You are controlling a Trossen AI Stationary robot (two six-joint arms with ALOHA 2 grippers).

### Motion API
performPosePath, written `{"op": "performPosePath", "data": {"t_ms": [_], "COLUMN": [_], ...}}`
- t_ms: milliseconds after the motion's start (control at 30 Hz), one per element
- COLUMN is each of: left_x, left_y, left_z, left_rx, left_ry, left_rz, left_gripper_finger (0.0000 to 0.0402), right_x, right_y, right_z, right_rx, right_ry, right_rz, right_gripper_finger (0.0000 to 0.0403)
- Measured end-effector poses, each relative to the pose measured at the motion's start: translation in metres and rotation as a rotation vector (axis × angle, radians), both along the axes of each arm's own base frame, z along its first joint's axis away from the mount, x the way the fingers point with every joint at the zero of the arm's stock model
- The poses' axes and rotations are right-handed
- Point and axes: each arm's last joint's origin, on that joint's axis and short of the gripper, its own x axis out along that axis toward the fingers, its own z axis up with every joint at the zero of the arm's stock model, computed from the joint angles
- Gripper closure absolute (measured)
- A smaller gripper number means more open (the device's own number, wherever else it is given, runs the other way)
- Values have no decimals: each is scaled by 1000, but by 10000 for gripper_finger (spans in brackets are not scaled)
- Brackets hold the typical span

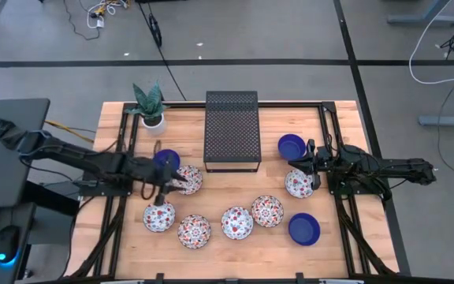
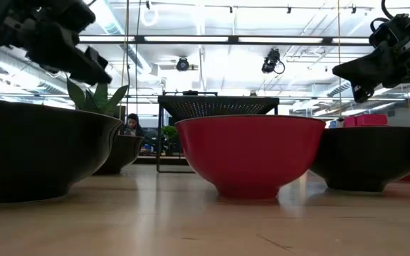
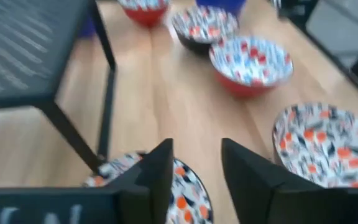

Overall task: Pick & Place Mini bowls
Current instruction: Put the top orange patterned bowl on the shelf

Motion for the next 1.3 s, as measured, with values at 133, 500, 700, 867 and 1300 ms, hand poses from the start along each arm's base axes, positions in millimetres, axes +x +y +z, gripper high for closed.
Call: {"op": "performPosePath", "data": {"t_ms": [133, 500, 700, 867, 1300], "left_x": [6, 14, 17, 19, 23], "left_y": [-9, -27, -29, -30, -30], "left_z": [-16, -52, -57, -54, -49], "left_rx": [-20, 75, 84, 65, 58], "left_ry": [117, 283, 282, 256, 221], "left_rz": [-13, 108, 153, 163, 178], "left_gripper_finger": [206, 210, 238, 278, 386], "right_x": [0, 0, 0, 0, 0], "right_y": [0, 0, 0, 0, 0], "right_z": [0, 0, 0, 0, 0], "right_rx": [0, 0, 0, 0, 0], "right_ry": [1, 0, 1, 1, 0], "right_rz": [0, 0, 0, 0, 0], "right_gripper_finger": [385, 385, 385, 385, 385]}}
